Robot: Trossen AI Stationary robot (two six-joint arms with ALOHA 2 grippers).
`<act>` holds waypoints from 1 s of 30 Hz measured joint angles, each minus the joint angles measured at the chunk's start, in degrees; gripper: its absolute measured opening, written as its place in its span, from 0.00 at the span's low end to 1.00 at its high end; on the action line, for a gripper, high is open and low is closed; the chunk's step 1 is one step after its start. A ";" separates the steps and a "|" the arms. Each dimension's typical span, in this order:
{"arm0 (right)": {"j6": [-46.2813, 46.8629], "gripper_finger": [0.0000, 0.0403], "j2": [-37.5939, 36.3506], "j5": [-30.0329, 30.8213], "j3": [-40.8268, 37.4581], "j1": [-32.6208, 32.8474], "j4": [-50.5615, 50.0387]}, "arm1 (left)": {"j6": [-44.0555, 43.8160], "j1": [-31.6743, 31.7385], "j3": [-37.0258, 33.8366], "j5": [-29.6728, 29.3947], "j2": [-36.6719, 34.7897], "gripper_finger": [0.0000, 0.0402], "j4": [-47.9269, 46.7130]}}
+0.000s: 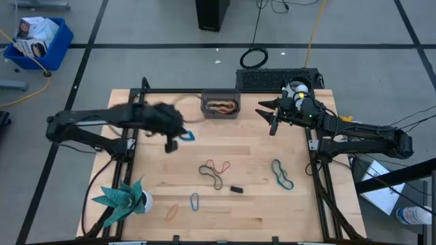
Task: Pick and place rubber bands into bin
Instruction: Put the top left blue rubber band into the black bin
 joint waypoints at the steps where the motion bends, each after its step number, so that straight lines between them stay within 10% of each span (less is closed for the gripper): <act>1: -0.01 0.39 -0.01 0.00 0.00 -0.02 0.01 | 0.26 0.28 1.15 -0.66 -1.70 0.01 -0.17; 14: -0.78 0.39 0.00 0.11 0.00 -0.01 0.37 | 5.90 1.96 6.97 -8.98 -12.31 0.02 19.03; 30: -1.50 0.39 0.00 0.21 0.00 0.00 0.50 | 8.84 16.21 6.97 -3.24 7.11 0.01 38.80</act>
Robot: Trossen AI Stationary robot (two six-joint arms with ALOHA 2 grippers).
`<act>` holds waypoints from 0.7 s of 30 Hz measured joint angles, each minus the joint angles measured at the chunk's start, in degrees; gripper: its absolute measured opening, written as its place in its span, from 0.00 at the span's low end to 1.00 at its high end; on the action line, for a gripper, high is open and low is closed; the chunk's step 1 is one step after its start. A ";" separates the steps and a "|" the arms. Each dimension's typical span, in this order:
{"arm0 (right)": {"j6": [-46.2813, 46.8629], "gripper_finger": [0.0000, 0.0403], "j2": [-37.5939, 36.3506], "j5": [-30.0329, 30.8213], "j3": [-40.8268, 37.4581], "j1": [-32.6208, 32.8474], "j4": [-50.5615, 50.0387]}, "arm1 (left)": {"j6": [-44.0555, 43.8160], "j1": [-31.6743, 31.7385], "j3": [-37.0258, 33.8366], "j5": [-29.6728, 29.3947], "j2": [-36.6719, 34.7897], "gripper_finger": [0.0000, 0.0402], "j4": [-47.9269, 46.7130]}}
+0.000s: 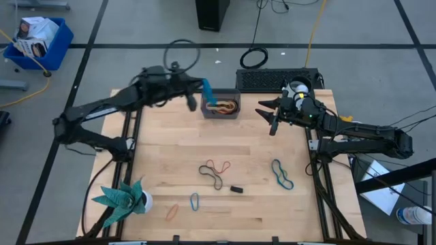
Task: Pick and place rubber bands into bin
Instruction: Put the top left blue rubber band into the black bin
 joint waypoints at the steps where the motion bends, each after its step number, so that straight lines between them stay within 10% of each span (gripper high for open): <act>1: 0.01 0.39 0.00 0.01 0.00 0.00 -0.01 | -0.04 0.74 0.00 0.34 1.54 0.01 1.32; 21: 0.06 0.39 0.00 -0.14 0.00 -0.01 -0.15 | -6.13 7.31 0.00 0.48 29.91 0.02 8.71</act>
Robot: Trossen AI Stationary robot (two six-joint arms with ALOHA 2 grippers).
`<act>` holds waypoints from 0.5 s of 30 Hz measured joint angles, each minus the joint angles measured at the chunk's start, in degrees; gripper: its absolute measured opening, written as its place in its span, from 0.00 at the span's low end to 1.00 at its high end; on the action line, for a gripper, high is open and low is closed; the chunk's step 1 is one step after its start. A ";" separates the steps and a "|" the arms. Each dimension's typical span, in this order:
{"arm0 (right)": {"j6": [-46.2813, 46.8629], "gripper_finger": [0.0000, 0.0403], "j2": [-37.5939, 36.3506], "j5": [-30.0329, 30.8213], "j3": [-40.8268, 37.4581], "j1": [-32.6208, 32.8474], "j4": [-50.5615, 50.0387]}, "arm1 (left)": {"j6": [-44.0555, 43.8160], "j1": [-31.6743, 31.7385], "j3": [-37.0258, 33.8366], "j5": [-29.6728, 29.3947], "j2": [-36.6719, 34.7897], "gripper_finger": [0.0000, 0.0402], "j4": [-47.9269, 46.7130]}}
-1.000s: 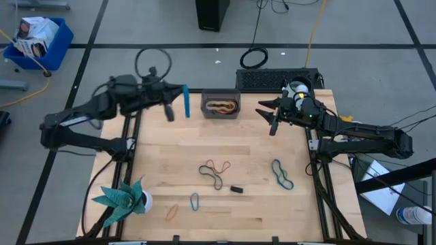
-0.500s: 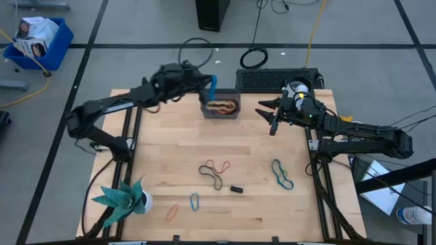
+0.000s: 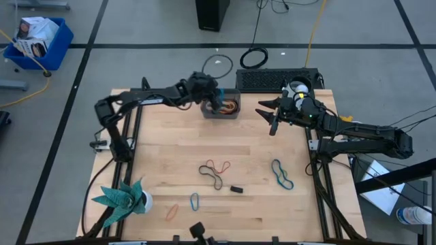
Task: Pick and place rubber bands into bin
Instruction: Put the top left blue rubber band into the black bin
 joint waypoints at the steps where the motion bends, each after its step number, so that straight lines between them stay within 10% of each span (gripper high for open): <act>1: -0.01 0.39 0.00 0.00 0.00 0.01 -0.04 | -0.04 -0.02 -0.02 -0.01 1.10 0.03 -0.02; 15: -1.23 0.39 0.00 -0.02 0.00 -0.01 -2.30 | -3.66 -0.06 -0.02 2.87 9.09 0.08 -0.77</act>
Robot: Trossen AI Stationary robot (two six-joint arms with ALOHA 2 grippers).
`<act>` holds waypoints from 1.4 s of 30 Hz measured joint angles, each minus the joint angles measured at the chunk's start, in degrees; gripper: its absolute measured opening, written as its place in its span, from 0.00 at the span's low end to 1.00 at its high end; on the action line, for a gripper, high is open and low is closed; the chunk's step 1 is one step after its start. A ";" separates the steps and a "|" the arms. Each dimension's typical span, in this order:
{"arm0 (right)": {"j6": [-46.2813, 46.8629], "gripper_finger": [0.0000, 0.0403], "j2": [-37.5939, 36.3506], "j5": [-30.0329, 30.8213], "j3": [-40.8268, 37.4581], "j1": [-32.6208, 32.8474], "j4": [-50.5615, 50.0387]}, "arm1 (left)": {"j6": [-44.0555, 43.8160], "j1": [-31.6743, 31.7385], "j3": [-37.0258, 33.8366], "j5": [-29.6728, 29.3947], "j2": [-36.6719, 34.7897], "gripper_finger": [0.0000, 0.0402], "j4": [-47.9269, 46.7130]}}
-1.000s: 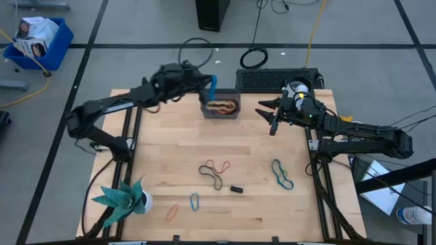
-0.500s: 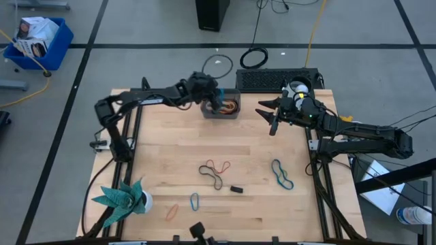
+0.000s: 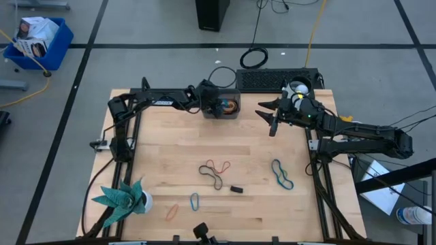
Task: Pick and place rubber bands into bin
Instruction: Put the top left blue rubber band into the black bin, then put the top blue rubber band into the black bin
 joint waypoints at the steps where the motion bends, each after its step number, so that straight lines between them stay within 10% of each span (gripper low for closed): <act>1: -0.08 0.39 0.00 0.00 0.00 0.00 -0.10 | 0.00 0.00 0.00 0.11 0.00 0.08 -0.21; 18: -0.11 0.39 0.00 0.00 0.00 0.02 -0.19 | -1.87 -0.33 0.00 0.15 0.00 0.10 -0.59; 29: 1.27 0.39 0.00 -0.02 0.00 0.01 -0.19 | -4.23 -0.33 -0.13 2.62 -2.44 0.37 -1.86; 42: 0.94 0.39 -0.58 -0.18 0.22 0.02 -0.86 | -0.39 -0.47 -0.07 3.75 -26.27 0.46 -7.41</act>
